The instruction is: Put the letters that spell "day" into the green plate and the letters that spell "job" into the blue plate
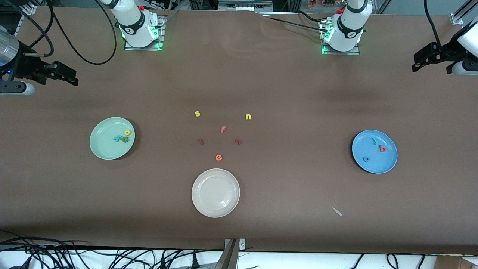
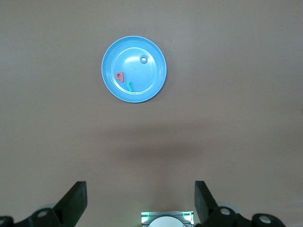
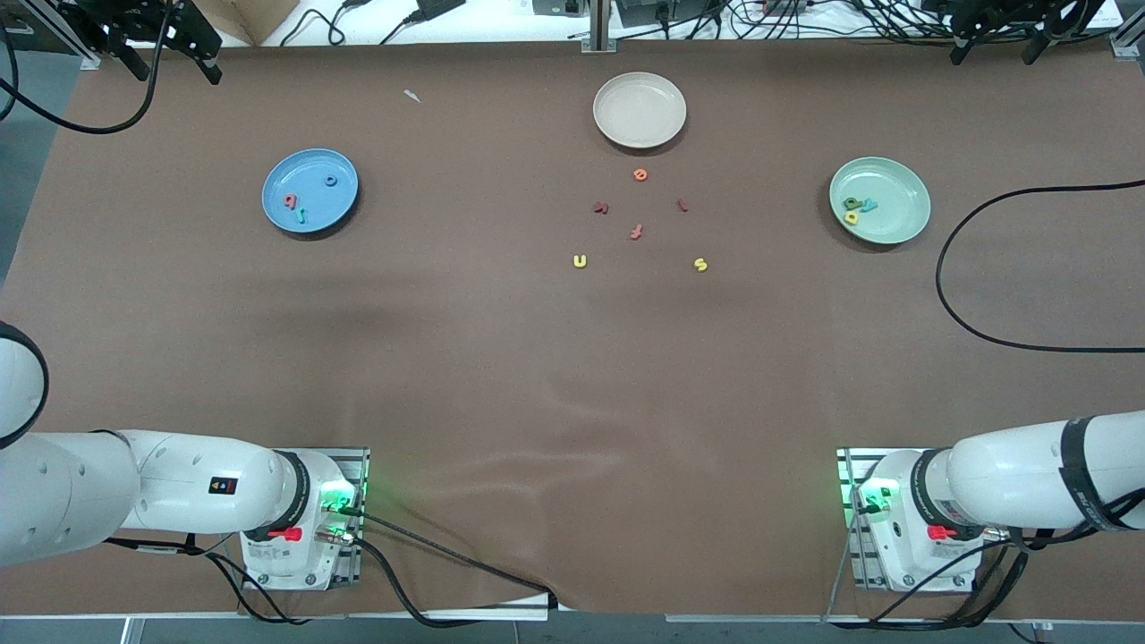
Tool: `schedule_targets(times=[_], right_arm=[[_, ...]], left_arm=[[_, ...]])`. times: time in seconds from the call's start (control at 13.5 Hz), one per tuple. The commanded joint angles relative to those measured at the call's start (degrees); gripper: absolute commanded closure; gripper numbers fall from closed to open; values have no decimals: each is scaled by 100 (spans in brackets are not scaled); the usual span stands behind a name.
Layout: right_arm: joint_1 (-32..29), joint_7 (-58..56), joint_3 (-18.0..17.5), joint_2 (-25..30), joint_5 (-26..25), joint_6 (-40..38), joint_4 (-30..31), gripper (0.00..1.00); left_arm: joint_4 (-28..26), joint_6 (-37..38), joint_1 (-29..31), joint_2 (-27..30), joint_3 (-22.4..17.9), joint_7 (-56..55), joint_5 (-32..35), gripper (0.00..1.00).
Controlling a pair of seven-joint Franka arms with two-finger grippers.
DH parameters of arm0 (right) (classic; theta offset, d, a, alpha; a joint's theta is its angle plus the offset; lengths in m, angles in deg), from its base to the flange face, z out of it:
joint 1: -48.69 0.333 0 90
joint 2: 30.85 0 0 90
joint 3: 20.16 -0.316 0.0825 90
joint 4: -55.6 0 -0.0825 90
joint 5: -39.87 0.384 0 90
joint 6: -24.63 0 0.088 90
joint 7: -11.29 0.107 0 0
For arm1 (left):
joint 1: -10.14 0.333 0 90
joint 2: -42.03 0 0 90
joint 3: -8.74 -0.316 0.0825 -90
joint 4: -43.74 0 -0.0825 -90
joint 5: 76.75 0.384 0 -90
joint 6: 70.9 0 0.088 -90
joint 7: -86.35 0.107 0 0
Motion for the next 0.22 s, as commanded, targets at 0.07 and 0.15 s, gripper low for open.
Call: schedule_targets(times=[0.07, 0.15], right_arm=[[-20, 26, -3, 30, 95, -13, 27, 0], [-20, 26, 6, 30, 95, -5, 35, 0]], left_arm=[[179, 144, -53, -35, 57, 16, 57, 0], [179, 153, -53, -26, 74, 16, 57, 0]])
